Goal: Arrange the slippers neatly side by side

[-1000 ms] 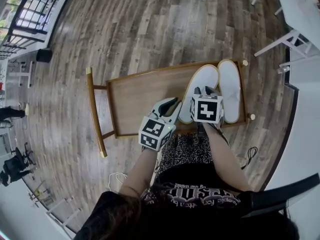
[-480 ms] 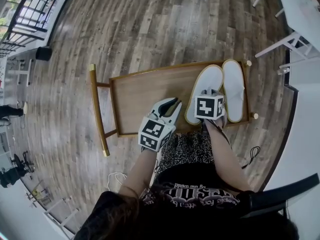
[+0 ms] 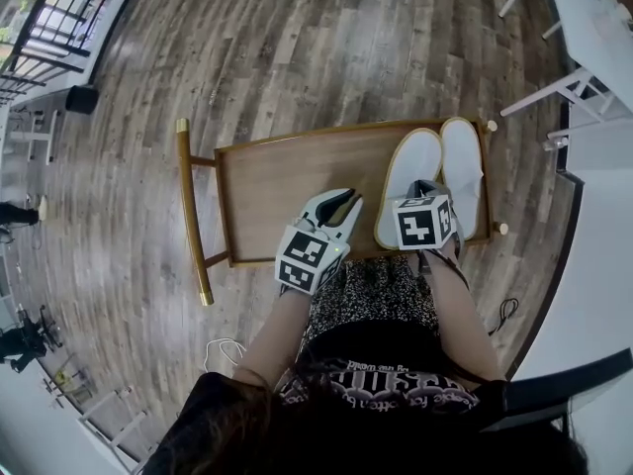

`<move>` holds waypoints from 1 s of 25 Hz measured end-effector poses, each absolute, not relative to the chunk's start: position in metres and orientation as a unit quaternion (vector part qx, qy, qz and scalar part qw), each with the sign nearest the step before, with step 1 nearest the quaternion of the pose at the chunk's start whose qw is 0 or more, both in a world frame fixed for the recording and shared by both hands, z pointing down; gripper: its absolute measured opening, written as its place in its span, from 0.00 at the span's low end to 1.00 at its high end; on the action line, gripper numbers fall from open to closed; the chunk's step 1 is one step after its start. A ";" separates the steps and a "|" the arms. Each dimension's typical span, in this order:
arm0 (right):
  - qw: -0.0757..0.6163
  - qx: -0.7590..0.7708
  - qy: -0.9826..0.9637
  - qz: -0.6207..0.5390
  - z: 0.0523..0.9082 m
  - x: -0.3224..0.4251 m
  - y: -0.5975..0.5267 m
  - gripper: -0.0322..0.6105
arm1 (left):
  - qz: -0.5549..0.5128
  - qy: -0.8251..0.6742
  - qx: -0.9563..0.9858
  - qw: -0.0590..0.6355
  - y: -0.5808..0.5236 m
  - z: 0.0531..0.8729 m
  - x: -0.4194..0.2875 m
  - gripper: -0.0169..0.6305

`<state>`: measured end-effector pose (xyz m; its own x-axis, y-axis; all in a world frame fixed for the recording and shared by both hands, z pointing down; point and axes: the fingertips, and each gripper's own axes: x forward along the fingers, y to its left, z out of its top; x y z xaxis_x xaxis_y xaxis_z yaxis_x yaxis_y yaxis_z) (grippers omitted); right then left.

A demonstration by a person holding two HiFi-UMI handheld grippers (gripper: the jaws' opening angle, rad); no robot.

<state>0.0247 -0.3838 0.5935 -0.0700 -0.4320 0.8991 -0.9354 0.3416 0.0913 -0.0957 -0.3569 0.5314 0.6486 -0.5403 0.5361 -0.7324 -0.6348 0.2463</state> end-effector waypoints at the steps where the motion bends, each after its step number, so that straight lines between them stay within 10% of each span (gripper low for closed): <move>1: 0.437 0.514 -0.675 0.298 0.589 0.026 -0.383 0.07 | 0.210 -0.361 0.879 0.228 -0.357 0.531 -0.094 0.10; 6: 0.321 0.573 -0.649 0.384 0.570 0.031 -0.393 0.17 | 0.209 -0.353 0.882 0.231 -0.355 0.535 -0.081 0.10; 25: 0.522 0.434 -0.710 0.186 0.590 0.021 -0.395 0.07 | 0.212 -0.356 0.881 0.229 -0.358 0.535 -0.073 0.10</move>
<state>0.0205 -0.3948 0.5902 -0.0780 -0.4220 0.9032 -0.8108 0.5540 0.1888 -0.0731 -0.3580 0.5347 0.6574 -0.5296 0.5360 -0.7235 -0.6423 0.2529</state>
